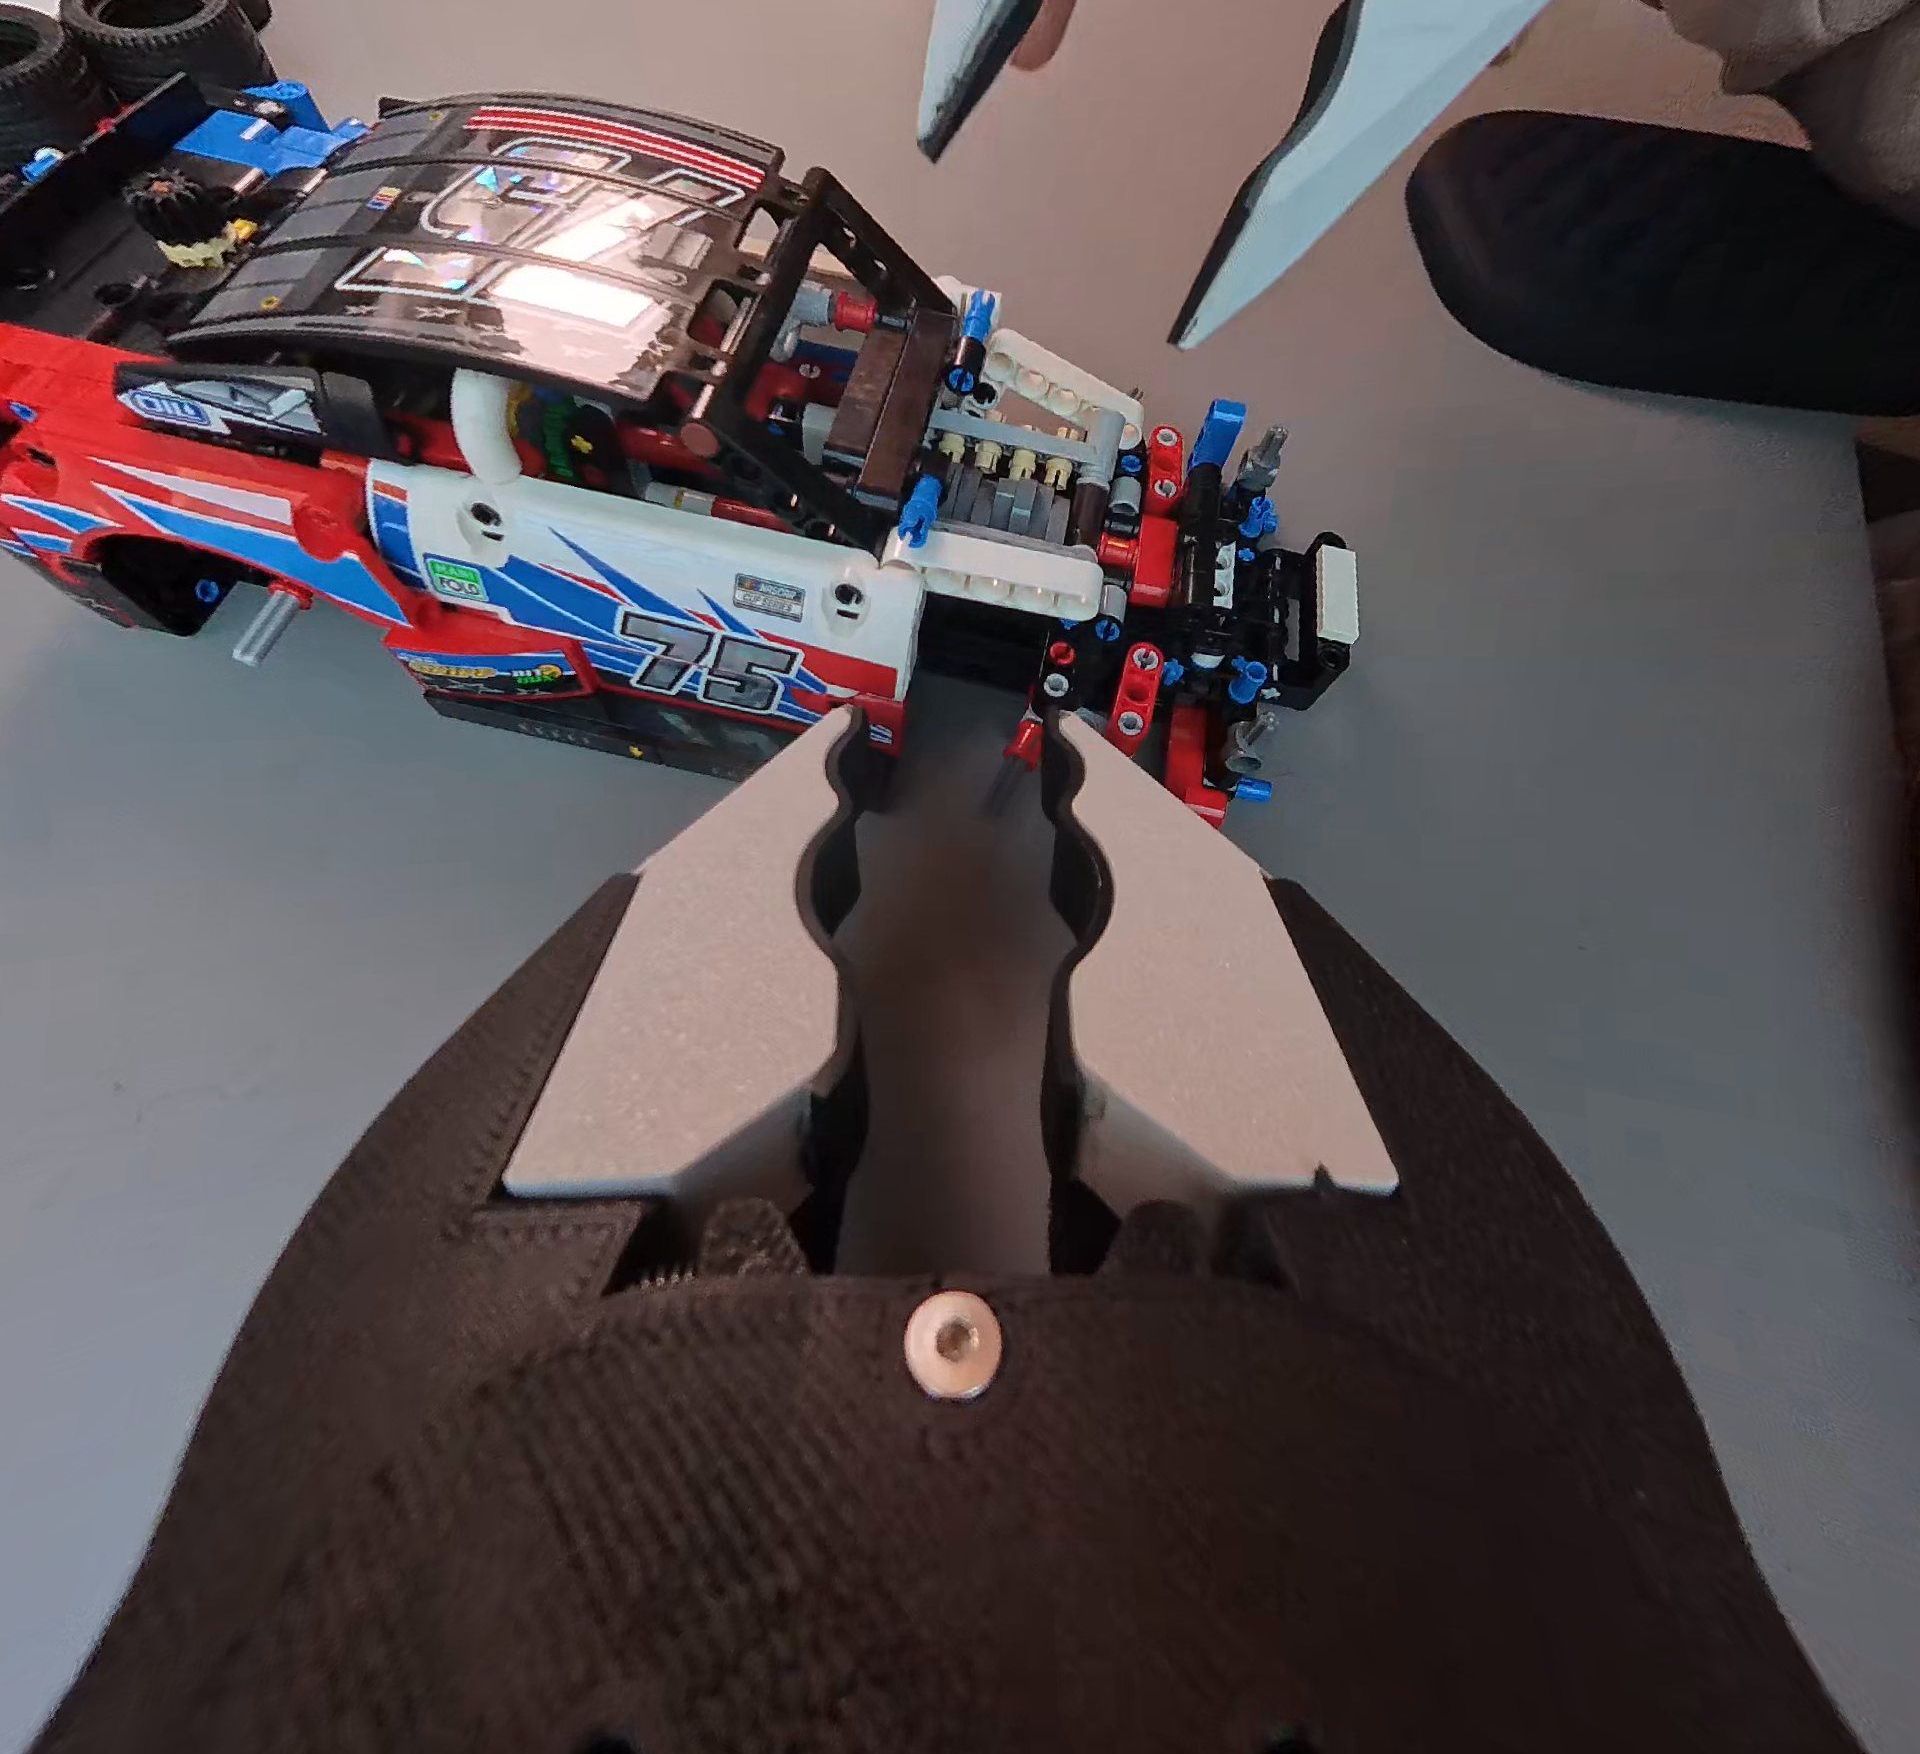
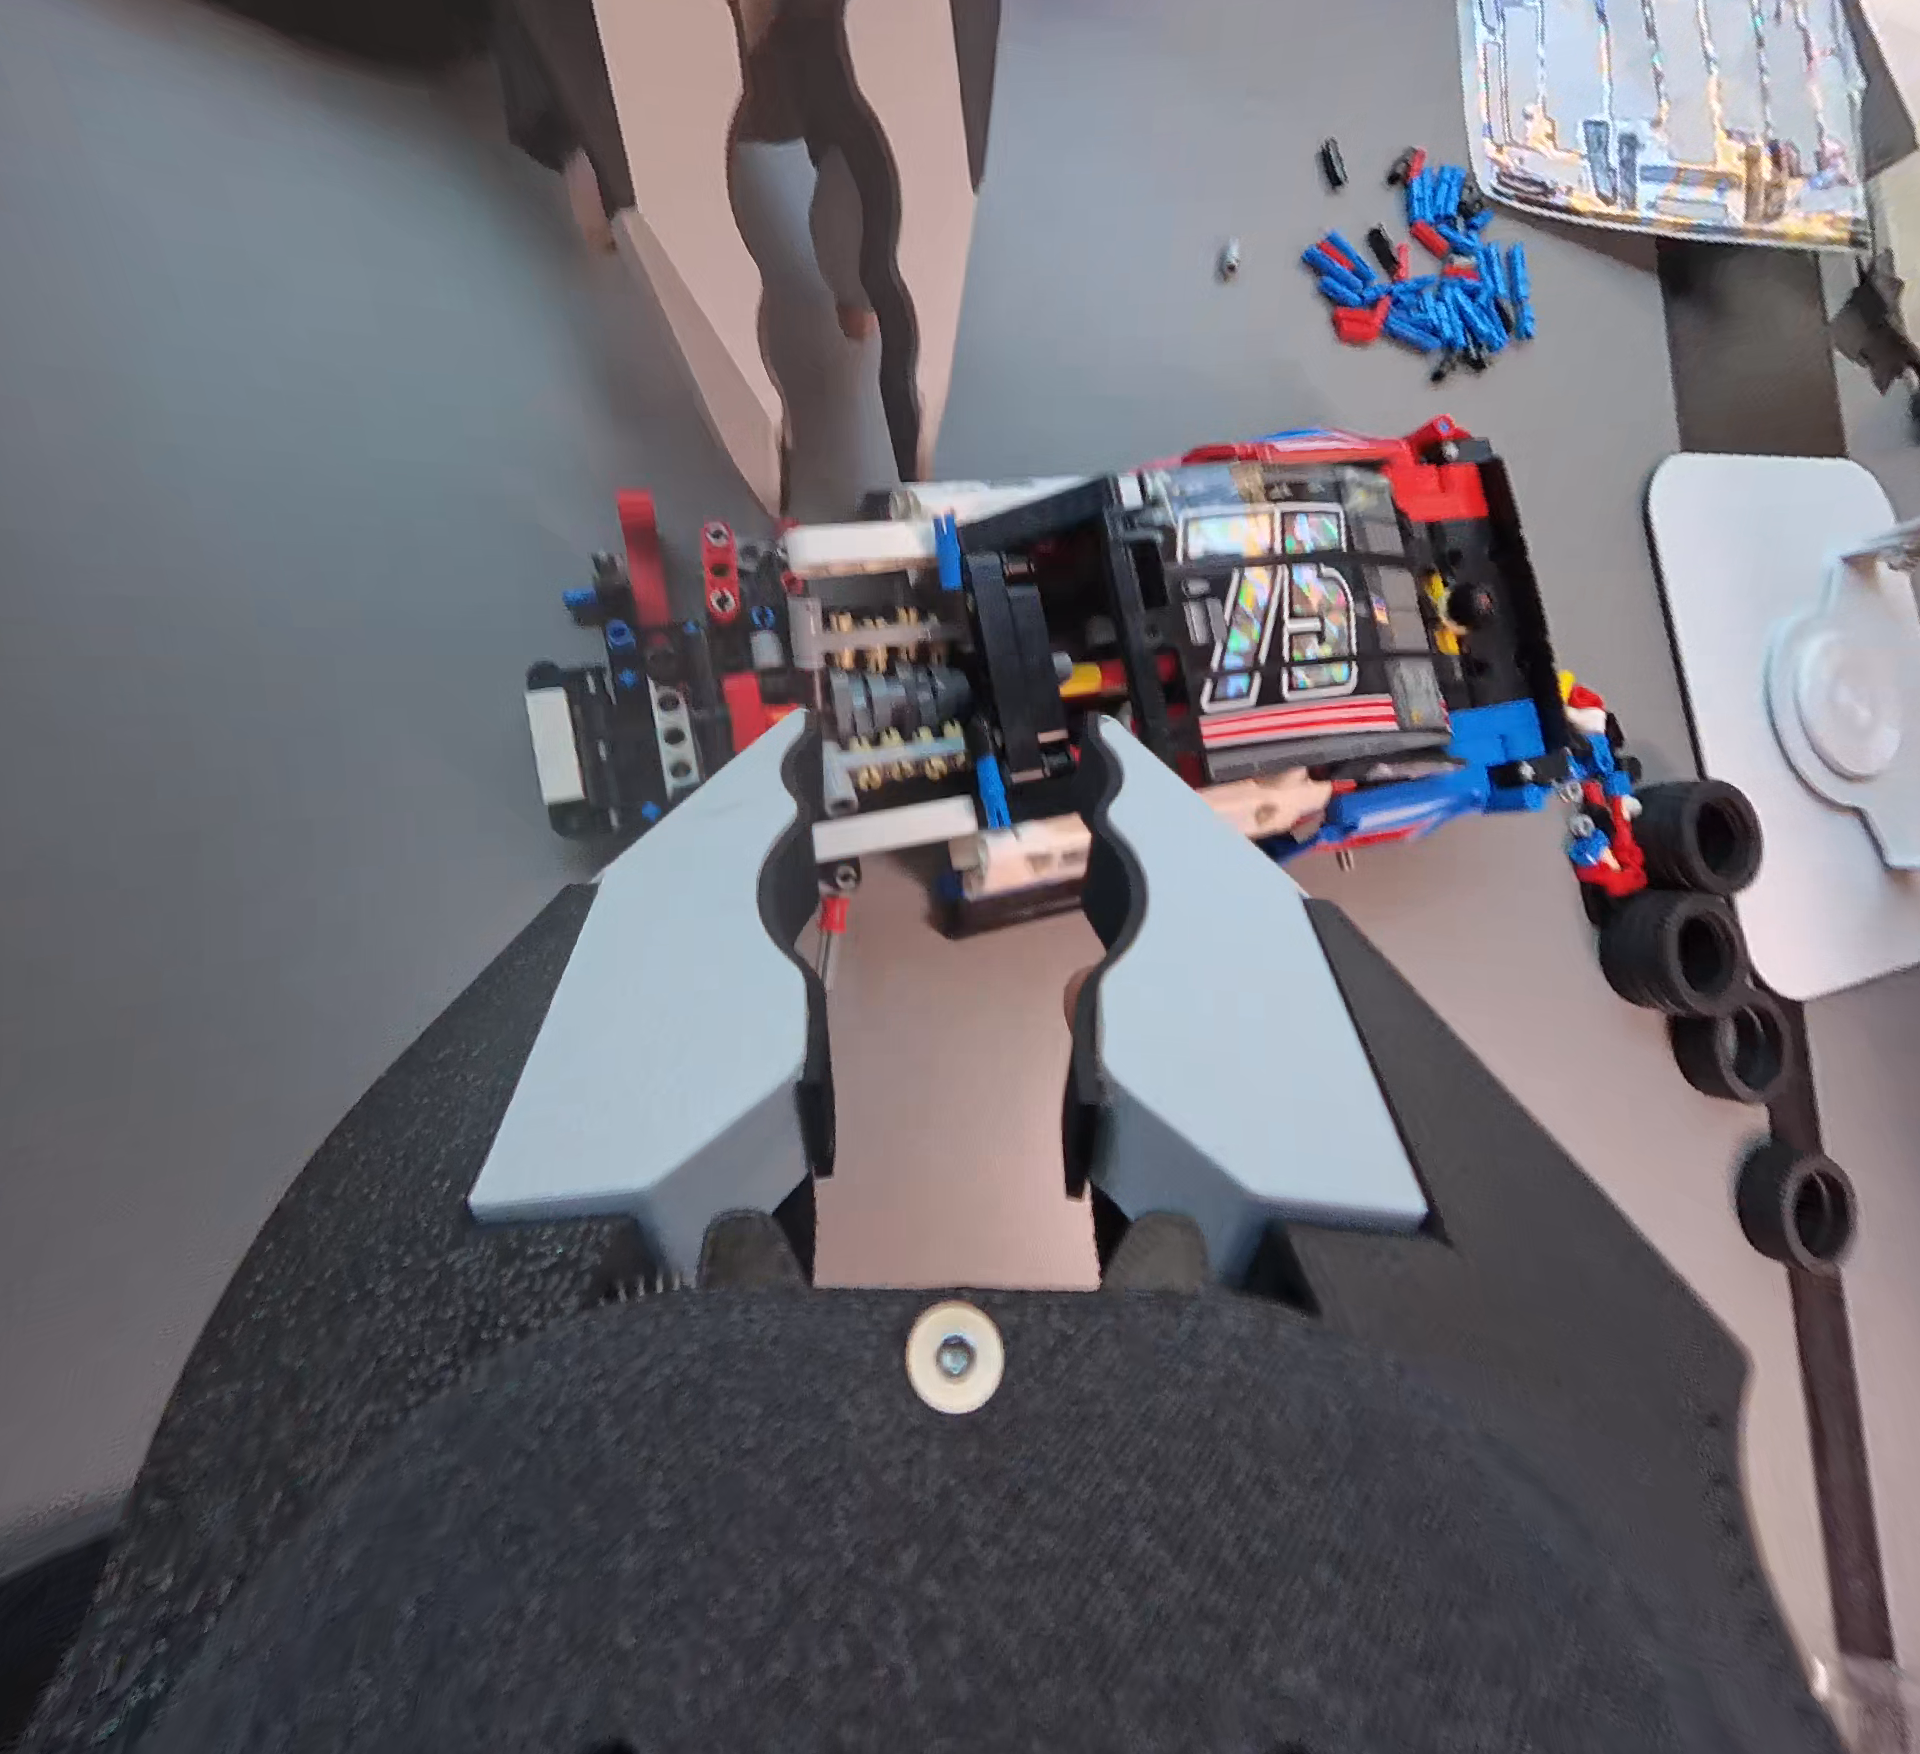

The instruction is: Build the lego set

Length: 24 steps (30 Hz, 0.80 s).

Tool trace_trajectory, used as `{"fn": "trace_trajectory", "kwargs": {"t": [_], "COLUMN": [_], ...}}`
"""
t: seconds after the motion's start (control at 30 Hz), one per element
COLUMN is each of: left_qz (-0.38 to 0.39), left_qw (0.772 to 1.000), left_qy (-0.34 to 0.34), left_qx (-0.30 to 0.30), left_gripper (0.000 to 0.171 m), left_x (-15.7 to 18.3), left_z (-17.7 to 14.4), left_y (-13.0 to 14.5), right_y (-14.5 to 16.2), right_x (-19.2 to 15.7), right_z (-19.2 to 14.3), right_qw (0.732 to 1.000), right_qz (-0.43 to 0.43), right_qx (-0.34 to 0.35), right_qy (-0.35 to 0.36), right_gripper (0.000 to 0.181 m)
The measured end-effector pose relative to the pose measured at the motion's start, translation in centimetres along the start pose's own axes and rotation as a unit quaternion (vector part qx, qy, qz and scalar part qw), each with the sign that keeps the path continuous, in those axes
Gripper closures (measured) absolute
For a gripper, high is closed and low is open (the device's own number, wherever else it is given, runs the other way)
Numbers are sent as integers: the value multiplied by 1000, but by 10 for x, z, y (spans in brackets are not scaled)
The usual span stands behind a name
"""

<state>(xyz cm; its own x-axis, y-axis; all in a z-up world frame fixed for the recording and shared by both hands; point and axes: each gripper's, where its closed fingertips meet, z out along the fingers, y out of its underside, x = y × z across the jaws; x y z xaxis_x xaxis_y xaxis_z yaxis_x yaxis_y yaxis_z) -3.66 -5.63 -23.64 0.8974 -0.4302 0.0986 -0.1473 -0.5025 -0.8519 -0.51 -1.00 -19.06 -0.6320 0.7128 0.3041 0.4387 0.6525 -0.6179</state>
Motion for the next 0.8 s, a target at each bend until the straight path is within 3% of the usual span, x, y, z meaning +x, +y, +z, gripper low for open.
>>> {"fn": "trace_trajectory", "kwargs": {"t": [0.1, 0.2, 0.53, 0.8], "left_qz": [-1, -3, -10, -16], "left_qw": [1000, 1000, 1000, 1000], "left_qy": [3, 3, 12, 11], "left_qx": [-6, -6, -4, 13], "left_gripper": [140, 142, 146, 143], "left_x": [0, 0, 1, -1], "left_z": [1, 1, 1, -3], "left_y": [1, 2, 1, -3], "right_y": [22, 22, 26, 27], "right_x": [0, -5, -6, -8], "right_z": [-4, 6, 19, 18], "right_qw": [1000, 1000, 984, 971], "right_qz": [3, -11, -158, -185], "right_qx": [-15, -2, -71, -108], "right_qy": [-6, -13, -38, -105], "right_gripper": [126, 124, 124, 117]}}
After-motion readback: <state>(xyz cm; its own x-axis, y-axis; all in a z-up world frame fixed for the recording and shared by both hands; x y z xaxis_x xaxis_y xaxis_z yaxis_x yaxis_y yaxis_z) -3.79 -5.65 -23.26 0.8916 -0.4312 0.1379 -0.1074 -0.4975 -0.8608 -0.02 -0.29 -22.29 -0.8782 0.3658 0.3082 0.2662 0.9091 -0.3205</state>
